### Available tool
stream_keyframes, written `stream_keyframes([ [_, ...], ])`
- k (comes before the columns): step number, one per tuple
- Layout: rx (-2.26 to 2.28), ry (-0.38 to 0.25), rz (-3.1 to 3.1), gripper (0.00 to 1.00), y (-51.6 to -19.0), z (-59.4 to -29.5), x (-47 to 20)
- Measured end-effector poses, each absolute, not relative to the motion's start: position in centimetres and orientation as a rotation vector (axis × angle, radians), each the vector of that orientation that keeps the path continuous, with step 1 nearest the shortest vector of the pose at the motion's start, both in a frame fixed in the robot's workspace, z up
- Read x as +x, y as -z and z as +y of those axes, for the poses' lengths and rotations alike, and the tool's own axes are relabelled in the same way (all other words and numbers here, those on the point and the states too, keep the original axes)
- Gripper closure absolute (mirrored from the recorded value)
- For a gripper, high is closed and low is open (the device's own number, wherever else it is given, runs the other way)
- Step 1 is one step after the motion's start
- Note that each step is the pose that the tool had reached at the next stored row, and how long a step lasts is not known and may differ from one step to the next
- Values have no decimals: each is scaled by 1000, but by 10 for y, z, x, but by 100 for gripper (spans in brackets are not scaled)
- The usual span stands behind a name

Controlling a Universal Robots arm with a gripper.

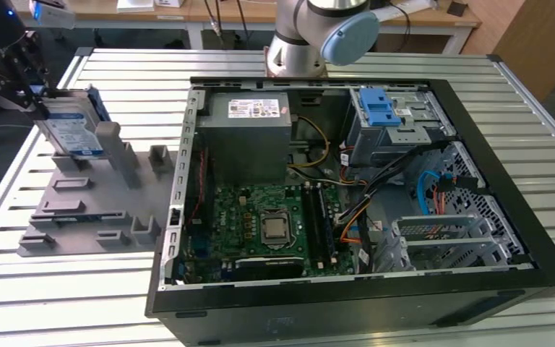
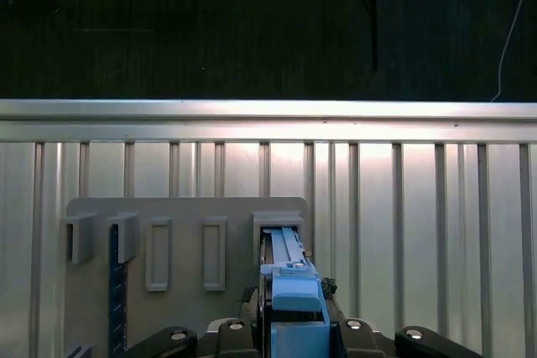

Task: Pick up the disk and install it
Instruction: 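Pick up the disk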

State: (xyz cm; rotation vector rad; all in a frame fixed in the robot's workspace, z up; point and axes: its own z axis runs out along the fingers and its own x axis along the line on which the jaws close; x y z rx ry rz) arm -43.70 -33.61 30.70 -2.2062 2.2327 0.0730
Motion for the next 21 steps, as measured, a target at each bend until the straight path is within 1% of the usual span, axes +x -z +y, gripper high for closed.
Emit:
stream_keyframes([
  [21,-2208,-70,2228,64,-330,-336,-437],
])
